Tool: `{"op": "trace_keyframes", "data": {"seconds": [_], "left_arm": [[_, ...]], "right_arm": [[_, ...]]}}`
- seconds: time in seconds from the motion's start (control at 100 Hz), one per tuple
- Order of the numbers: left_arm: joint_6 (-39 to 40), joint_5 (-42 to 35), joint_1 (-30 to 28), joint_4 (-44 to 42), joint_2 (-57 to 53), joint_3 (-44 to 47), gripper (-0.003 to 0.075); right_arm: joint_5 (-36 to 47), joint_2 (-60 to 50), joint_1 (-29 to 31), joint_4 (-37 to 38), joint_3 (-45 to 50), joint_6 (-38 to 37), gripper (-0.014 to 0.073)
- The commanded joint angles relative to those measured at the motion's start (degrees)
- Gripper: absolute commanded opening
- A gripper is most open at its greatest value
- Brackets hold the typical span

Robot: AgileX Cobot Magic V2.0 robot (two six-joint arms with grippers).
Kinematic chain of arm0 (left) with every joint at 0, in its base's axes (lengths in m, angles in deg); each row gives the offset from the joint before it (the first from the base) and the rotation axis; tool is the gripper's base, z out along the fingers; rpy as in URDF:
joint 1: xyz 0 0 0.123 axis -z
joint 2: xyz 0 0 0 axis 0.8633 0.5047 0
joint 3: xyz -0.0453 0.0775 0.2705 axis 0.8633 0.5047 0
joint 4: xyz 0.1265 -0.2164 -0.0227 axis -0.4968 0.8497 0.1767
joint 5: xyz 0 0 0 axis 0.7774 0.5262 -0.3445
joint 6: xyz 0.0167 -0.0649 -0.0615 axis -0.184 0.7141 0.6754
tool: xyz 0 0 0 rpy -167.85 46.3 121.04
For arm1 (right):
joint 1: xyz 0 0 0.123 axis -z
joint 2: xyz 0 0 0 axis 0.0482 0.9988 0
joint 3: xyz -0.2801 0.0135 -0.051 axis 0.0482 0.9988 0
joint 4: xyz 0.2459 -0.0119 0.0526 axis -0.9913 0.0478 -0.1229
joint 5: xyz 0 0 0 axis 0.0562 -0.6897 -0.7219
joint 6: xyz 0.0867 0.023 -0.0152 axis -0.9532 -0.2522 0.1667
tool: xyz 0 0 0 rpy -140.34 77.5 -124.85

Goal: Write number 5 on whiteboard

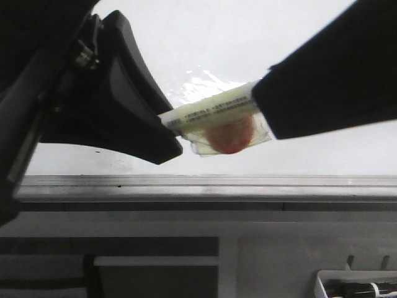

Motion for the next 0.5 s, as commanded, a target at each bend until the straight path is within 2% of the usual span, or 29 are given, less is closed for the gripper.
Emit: {"op": "trace_keyframes", "data": {"seconds": [0.0,0.17,0.24,0.38,0.49], "left_arm": [[-0.03,-4.19,0.32,0.81,-1.41,-1.95,-0.0020],[-0.03,-4.32,0.32,0.81,-1.41,-1.95,-0.0020],[-0.03,-4.32,0.32,0.81,-1.41,-1.95,-0.0020],[-0.03,-4.32,0.32,0.81,-1.41,-1.95,-0.0020],[-0.03,-4.32,0.32,1.27,-1.41,-1.95,-0.0020]], "right_arm": [[6.73,1.23,0.01,-0.80,-2.17,0.86,0.0418],[9.43,3.56,-0.35,-0.80,-2.17,0.86,0.0416],[9.43,4.26,-1.01,-0.80,-2.17,0.86,0.0381],[10.19,4.64,-1.48,-0.80,-2.17,0.86,0.0215],[11.25,4.64,-1.48,-0.80,-2.17,0.86,0.0035]]}}
